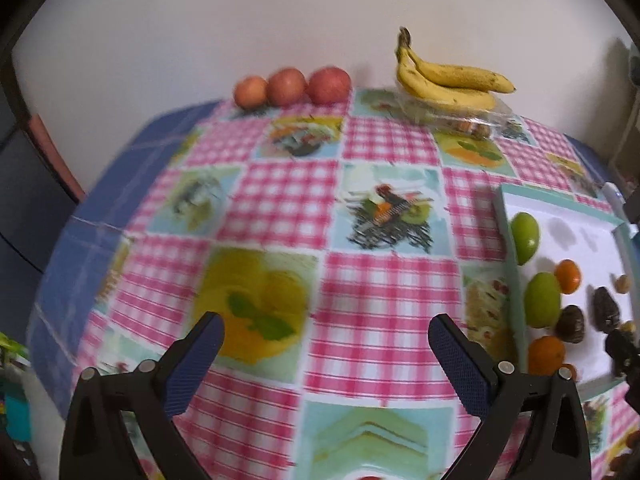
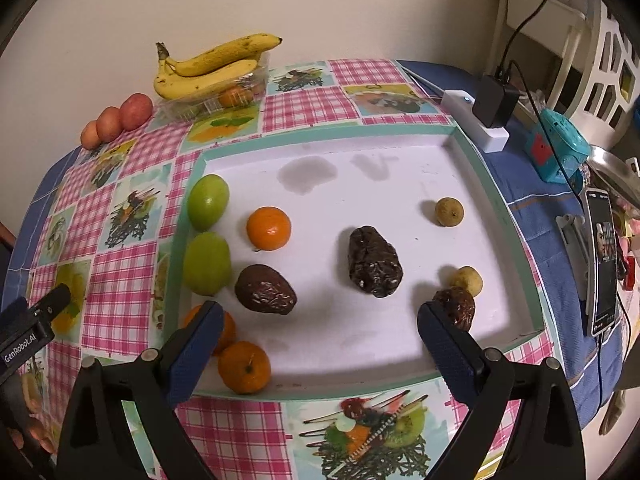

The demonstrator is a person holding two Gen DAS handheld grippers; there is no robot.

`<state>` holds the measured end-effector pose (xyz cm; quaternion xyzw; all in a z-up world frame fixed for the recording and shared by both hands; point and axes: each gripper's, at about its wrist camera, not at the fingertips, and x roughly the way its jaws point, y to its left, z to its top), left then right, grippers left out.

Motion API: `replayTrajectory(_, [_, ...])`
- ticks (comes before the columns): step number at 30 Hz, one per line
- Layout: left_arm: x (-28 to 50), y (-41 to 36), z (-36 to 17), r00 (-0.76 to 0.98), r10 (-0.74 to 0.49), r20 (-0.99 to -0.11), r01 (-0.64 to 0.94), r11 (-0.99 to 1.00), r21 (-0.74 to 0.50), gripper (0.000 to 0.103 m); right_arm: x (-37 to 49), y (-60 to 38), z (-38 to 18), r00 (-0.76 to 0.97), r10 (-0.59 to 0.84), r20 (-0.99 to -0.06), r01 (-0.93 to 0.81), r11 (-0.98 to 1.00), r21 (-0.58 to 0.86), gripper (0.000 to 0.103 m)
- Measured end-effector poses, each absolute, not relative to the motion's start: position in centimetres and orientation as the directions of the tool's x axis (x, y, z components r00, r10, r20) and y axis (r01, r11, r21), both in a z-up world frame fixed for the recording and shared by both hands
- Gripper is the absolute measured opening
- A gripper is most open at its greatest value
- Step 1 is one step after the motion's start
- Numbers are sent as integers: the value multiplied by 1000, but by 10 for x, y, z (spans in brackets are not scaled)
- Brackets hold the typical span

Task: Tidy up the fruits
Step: 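Lift both open tools away from the tray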

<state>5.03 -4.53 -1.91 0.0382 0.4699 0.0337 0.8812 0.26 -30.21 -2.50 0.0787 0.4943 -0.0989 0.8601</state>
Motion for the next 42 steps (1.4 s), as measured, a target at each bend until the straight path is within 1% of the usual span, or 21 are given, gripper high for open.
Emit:
replayTrajectory(3, [46, -37, -14, 570, 96, -816, -32, 995, 94, 103, -2, -295, -23, 498, -84, -863, 227, 973, 36, 97])
replayTrajectory(9, [36, -28, -11, 522, 126, -843, -65, 992, 108, 103, -16, -279, -19, 511, -89, -855, 191, 981, 12, 97])
replayTrajectory(15, [15, -34, 5, 541, 148, -828, -24, 987, 161, 103, -31, -266, -12, 535, -102, -839, 173, 985, -10, 97])
replayTrajectory(18, [4, -32, 10, 536, 136, -833, 3, 987, 163, 103, -40, -262, -9, 544, -124, -830, 173, 984, -33, 98])
replayTrajectory(23, [-15, -26, 13, 529, 106, -842, 32, 989, 144, 103, -58, -259, -3, 566, -130, -814, 174, 984, -36, 98])
replayTrajectory(29, [-30, -16, 21, 531, 31, -847, 37, 998, 60, 103, -74, -257, -1, 572, -131, -810, 169, 985, -40, 97])
replayTrajectory(42, [-26, -17, 14, 493, 4, -870, 49, 998, 33, 103, -76, -258, 5, 590, -135, -796, 169, 985, -41, 97])
